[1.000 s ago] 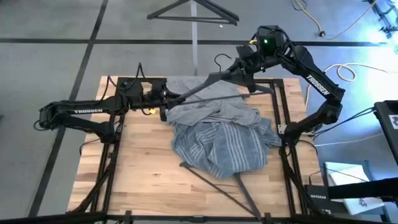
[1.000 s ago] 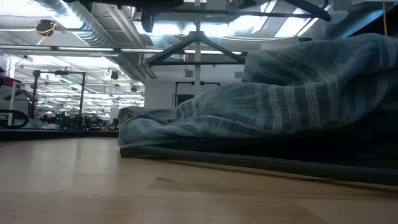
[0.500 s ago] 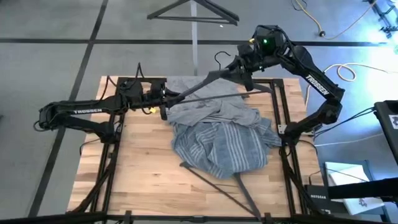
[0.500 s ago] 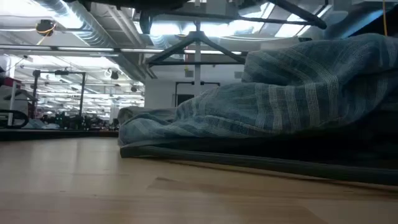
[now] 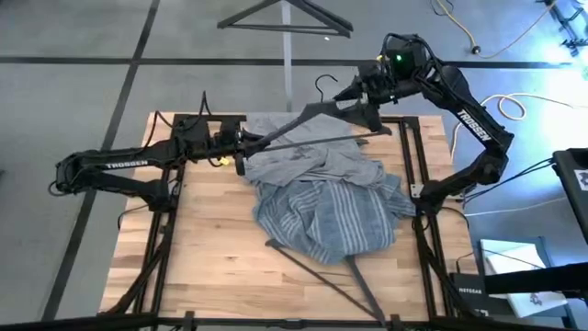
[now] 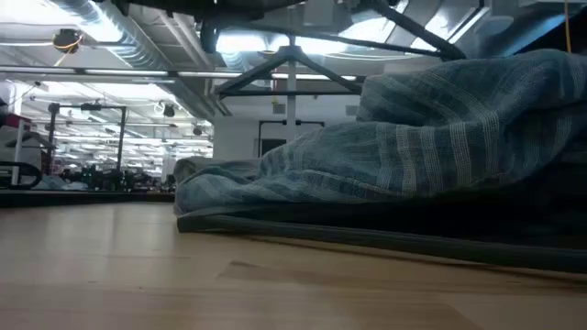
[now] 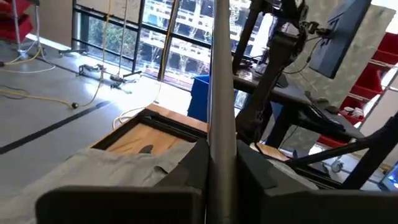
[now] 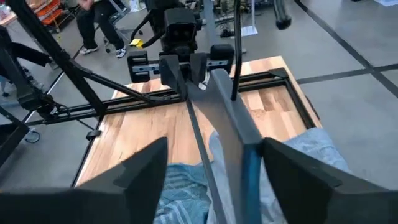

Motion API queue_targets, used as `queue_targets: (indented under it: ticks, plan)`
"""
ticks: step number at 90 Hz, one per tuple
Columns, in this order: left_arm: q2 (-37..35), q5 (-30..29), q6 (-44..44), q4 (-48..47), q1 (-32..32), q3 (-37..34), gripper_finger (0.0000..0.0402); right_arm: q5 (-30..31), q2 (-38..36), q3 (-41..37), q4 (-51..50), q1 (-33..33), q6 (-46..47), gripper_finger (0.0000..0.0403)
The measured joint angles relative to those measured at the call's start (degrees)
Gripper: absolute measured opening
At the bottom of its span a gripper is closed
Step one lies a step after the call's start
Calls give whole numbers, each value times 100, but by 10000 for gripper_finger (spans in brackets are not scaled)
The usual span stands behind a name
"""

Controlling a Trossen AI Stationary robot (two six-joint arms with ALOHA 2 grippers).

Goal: Unhang clothes
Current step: Hang the hanger

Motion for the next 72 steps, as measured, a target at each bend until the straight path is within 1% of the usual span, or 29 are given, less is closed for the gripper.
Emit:
queue_targets:
  ticks: [6,12,17,22,30,42,56,72]
  plan:
    - [0,-65,-2,6,39,-2,25,354,-83,15,53,-105,30,278]
    - [0,-57,-31,41,119,-2,25,849,-154,19,42,-246,35,285]
    - [0,100,-18,40,222,-2,25,1262,-218,17,35,-343,70,286]
    - [0,311,31,36,371,-2,25,1508,-291,17,35,-423,114,284]
    - [0,565,28,2,720,22,25,1551,-412,17,24,-577,174,276]
    - [15,1089,160,-444,1443,373,25,1571,-566,10,-68,-719,178,264]
    - [33,1745,615,-1273,2364,1047,25,1573,-781,8,-158,-719,40,256]
    - [349,2590,879,-1766,3388,2028,25,1571,-886,8,-291,-704,23,254]
